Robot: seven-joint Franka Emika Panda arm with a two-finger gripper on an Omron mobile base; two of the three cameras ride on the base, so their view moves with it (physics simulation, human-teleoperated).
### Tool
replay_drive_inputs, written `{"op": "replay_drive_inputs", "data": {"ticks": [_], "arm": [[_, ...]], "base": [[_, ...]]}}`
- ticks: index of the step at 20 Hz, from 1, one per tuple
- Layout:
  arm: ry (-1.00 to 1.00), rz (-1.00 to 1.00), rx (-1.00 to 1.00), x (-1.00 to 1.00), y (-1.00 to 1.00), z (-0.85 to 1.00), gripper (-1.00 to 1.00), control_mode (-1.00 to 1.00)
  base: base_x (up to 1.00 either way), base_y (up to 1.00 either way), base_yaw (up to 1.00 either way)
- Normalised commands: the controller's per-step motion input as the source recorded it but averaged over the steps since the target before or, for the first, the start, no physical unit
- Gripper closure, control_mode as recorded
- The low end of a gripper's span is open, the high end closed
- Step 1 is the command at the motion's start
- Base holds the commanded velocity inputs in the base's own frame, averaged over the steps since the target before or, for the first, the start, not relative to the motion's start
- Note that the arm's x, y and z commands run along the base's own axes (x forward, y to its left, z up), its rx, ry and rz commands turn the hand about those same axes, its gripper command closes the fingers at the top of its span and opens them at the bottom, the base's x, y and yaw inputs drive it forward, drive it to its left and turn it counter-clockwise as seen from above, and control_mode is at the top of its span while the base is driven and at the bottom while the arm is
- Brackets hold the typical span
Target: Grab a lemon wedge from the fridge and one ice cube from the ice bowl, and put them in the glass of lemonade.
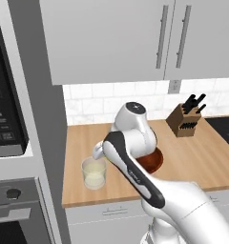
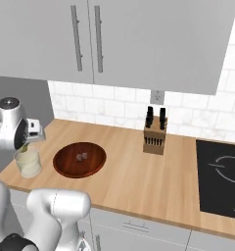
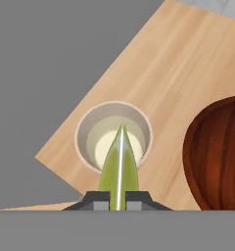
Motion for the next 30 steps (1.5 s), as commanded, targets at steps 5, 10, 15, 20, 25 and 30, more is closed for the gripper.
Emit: {"op": "replay_drive_inputs", "data": {"ticks": [5, 10, 15, 20, 25, 30], "arm": [[0.03, 0.0, -0.03, 0.3, 0.11, -0.41, 1.0, -1.0], [0.07, 0.0, -0.02, 0.14, 0.19, -0.31, 1.0, -1.0], [0.0, 0.0, -0.02, 0.1, 0.12, -0.03, 1.0, -1.0], [0.0, 0.0, 0.0, 0.05, 0.01, 0.0, 1.0, -1.0], [0.0, 0.0, 0.0, 0.01, 0.0, 0.0, 1.0, -1.0], [0.0, 0.0, 0.0, 0.03, 0.01, 0.0, 1.0, -1.0]], "base": [[0.0, 0.0, 0.0], [0.0, 0.0, 0.0], [0.0, 0.0, 0.0], [0.0, 0.0, 0.0], [0.0, 0.0, 0.0], [0.0, 0.0, 0.0]]}}
